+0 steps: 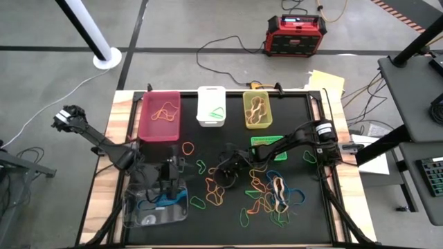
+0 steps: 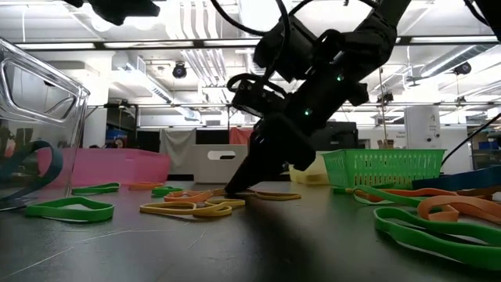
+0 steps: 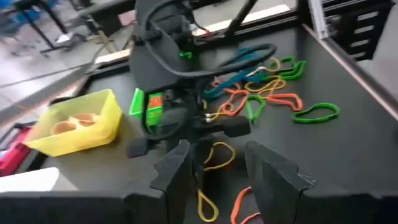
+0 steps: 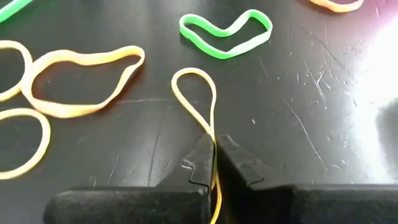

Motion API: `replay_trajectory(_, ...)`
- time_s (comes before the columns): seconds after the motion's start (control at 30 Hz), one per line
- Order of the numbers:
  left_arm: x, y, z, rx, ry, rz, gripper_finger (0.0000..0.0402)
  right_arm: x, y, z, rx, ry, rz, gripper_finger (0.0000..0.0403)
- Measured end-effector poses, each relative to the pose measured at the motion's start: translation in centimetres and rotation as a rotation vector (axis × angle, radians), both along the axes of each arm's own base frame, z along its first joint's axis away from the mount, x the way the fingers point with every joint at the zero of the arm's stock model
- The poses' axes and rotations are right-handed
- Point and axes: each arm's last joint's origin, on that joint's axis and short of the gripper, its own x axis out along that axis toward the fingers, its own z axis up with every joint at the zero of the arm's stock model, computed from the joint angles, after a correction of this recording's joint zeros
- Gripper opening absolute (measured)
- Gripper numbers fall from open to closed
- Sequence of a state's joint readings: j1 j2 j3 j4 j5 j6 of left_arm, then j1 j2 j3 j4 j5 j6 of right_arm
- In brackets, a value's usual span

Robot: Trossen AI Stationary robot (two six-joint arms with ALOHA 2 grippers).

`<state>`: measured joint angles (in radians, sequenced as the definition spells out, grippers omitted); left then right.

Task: Sort rubber bands into baskets
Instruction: Put the yellow rubber band into the pink bin

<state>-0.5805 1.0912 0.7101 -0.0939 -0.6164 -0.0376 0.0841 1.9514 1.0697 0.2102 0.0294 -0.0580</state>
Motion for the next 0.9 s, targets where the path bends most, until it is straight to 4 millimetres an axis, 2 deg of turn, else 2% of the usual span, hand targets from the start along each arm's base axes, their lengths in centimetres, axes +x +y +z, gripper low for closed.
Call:
replay_trajectory(0.2,0.7,1.1,0.0,-0.021,-0.012,0.049,0.0137,0.0,-0.1,3.5,-0.035,-0.126,0.007,0.0009)
replay_trajectory(0.43,1.3,2.7,-0.9,-0.043,-0.025,0.126,0.0137,0.4,0.0,6.2,-0.055,-0.306,0.026,0.0009)
replay_trajectory(0.53,1.3,3.2,-1.7,-0.069,-0.003,0.123,0.0137,0.6,0.0,7.1,-0.067,-0.379,0.034,0.0009)
replay_trajectory(0.9,1.3,4.5,-3.5,-0.110,-0.011,0.136,0.0137,1.8,0.2,9.6,-0.110,-0.470,0.059,0.0009)
